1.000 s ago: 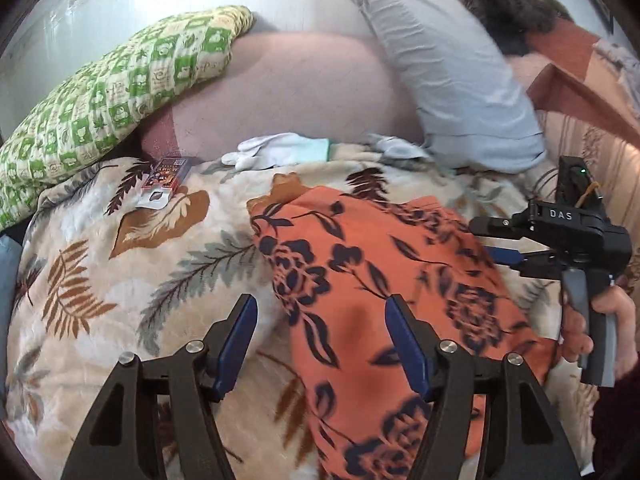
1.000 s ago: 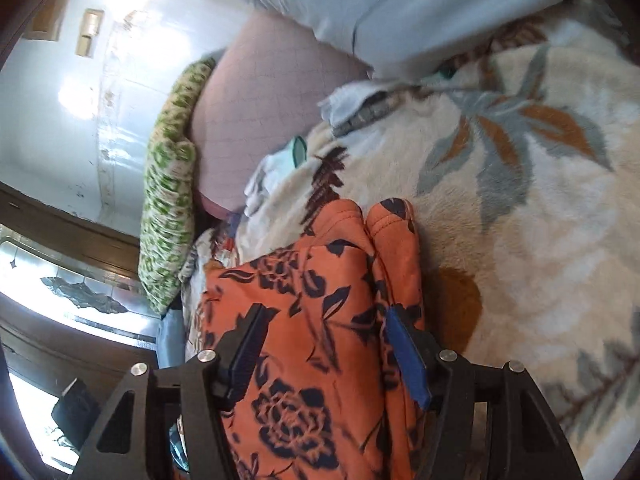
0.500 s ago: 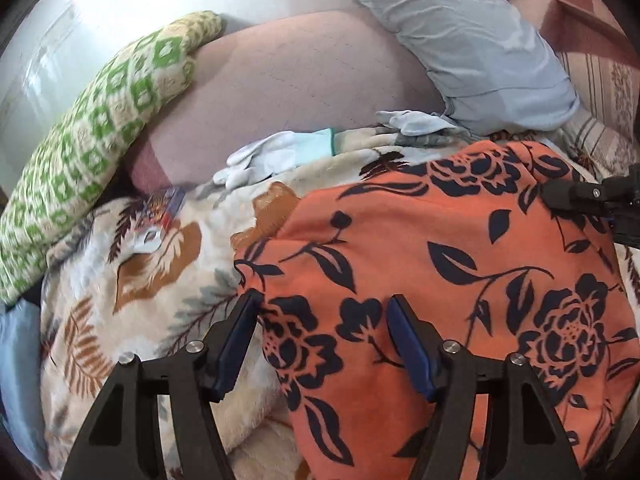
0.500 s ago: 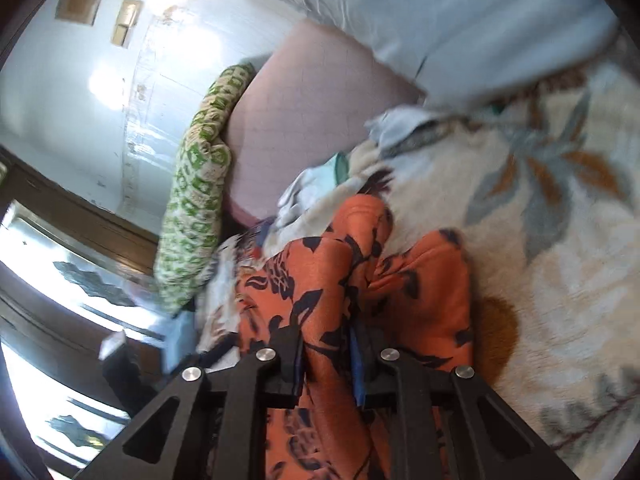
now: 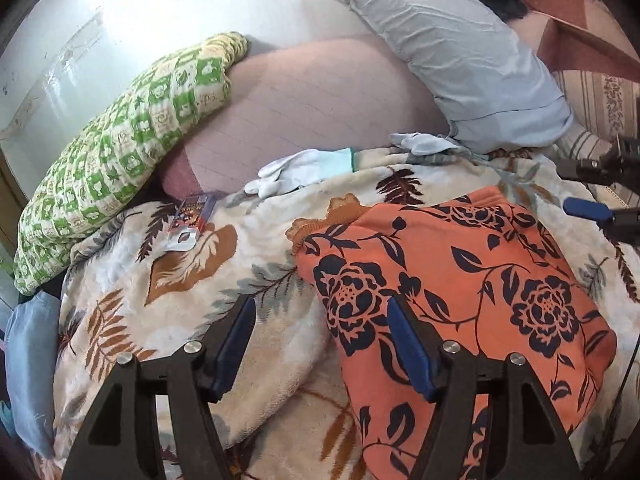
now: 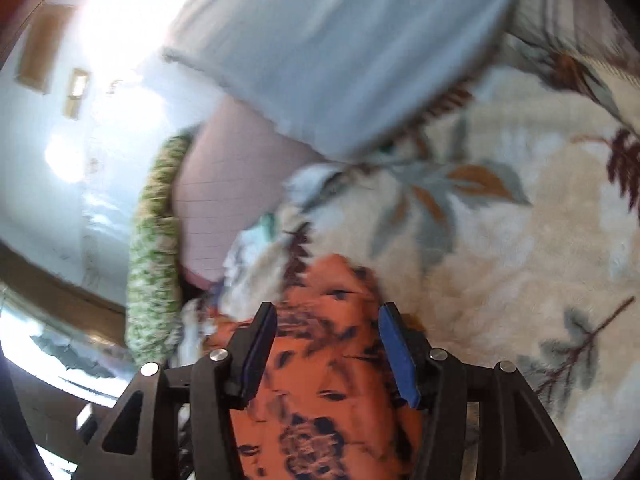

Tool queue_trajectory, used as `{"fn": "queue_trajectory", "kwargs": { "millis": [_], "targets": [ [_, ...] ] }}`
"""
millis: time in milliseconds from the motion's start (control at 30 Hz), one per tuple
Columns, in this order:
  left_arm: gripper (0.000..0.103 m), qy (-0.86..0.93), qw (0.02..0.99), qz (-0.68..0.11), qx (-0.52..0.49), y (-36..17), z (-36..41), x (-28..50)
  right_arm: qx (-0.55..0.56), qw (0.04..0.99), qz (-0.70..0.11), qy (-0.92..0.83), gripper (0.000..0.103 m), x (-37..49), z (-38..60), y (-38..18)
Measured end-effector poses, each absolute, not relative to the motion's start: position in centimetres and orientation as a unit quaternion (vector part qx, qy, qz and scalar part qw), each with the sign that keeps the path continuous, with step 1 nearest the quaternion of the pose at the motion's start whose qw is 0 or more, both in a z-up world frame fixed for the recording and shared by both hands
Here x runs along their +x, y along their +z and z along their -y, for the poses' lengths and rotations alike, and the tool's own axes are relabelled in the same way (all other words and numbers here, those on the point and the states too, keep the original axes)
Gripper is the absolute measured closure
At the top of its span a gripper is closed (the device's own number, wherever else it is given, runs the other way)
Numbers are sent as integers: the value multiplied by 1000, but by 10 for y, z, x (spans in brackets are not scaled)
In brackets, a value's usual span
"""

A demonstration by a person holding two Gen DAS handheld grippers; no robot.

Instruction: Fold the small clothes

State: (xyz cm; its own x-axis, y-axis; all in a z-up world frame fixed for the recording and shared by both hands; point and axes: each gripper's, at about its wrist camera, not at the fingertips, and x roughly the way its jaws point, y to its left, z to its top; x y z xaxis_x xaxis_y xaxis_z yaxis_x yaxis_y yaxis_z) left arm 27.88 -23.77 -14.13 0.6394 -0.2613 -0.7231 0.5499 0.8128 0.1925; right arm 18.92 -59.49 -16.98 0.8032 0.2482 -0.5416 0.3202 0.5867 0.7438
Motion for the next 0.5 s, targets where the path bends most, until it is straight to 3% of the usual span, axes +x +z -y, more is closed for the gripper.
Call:
{"fn": "queue_trajectory", "kwargs": {
  "millis": [267,333,500],
  "targets": [
    [32,-194,871,-391,226,-169,273,326,377,833,-405,-5,49,241,532,-198],
    [32,-184,862,-405,242,-184,284,340,380,820,-427,-13,54,249,535,-216],
    [31,-169,852,-423,258,-207,297,350,367,823,-433,0,57,250,538,-223]
  ]
}}
